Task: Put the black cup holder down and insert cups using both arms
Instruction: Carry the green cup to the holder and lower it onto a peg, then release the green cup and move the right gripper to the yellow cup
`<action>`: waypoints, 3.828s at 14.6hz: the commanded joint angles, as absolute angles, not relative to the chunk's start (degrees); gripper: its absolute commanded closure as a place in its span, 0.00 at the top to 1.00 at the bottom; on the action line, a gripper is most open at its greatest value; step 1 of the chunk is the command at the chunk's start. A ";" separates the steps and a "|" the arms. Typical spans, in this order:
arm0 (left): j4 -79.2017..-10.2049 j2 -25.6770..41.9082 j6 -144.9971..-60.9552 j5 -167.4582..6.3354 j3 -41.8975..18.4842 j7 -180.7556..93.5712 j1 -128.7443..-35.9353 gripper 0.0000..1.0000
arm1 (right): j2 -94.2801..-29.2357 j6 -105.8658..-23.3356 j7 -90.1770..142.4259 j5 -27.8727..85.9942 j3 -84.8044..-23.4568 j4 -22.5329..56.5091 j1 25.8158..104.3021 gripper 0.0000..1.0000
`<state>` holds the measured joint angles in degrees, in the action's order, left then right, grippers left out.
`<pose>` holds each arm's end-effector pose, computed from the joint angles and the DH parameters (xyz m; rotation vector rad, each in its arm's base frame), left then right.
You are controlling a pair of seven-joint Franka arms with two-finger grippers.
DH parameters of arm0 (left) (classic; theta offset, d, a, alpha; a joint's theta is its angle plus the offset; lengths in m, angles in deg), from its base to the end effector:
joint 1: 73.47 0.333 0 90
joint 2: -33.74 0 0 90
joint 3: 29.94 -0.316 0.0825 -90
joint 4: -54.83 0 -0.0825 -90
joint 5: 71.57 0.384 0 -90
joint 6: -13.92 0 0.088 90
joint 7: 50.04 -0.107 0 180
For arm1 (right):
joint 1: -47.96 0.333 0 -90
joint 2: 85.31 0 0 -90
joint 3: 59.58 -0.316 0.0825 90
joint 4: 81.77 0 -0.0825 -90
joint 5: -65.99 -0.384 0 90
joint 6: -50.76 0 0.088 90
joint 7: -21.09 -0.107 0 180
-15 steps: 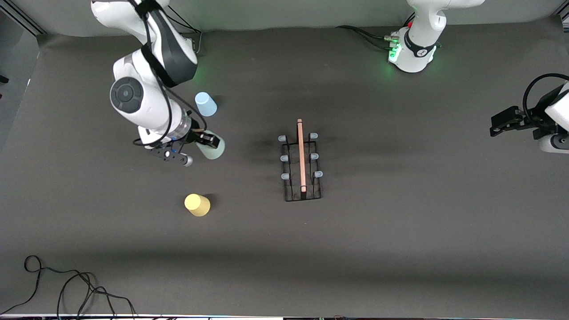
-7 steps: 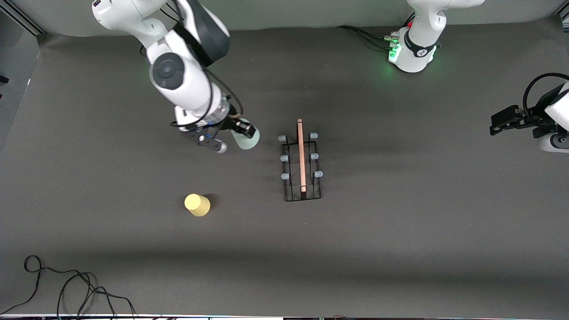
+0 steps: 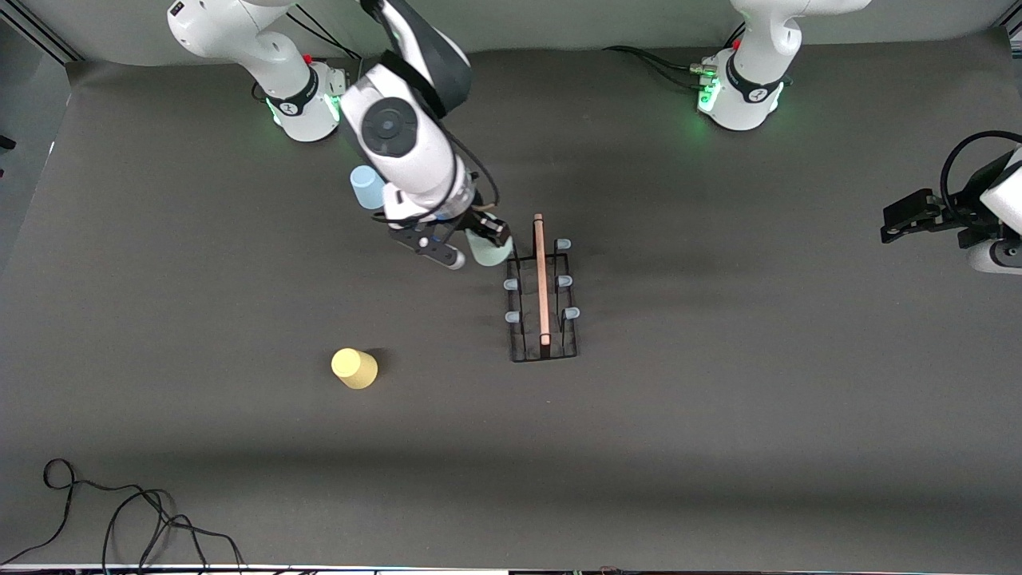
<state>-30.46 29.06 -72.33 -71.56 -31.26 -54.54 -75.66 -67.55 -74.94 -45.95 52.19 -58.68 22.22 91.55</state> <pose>0.5728 -0.0092 0.6114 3.1365 -0.1471 -0.1020 0.4646 0.4411 0.3770 -2.8526 0.8177 0.1790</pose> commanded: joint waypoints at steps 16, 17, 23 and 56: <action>-31.03 29.17 -79.49 -70.95 -31.09 -54.70 -75.66 1.00 | -60.35 -79.24 -49.84 52.81 -57.56 18.78 94.28 0.92; -31.04 29.08 -79.50 -70.95 -31.09 -54.70 -75.66 1.00 | -60.61 -78.71 -49.84 52.81 -57.56 18.43 94.11 0.92; -31.21 28.99 -79.86 -71.39 -31.09 -54.70 -75.66 1.00 | -61.76 -61.09 -44.15 54.30 -51.69 7.55 93.58 0.92; -31.21 28.90 -81.79 -73.59 -31.17 -54.09 -75.58 1.00 | -49.27 -88.02 6.49 45.97 -37.17 20.01 83.03 0.92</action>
<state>-30.85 28.52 -81.34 -73.32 -31.20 -54.49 -75.66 -50.23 -86.13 3.19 49.66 -37.37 19.77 82.69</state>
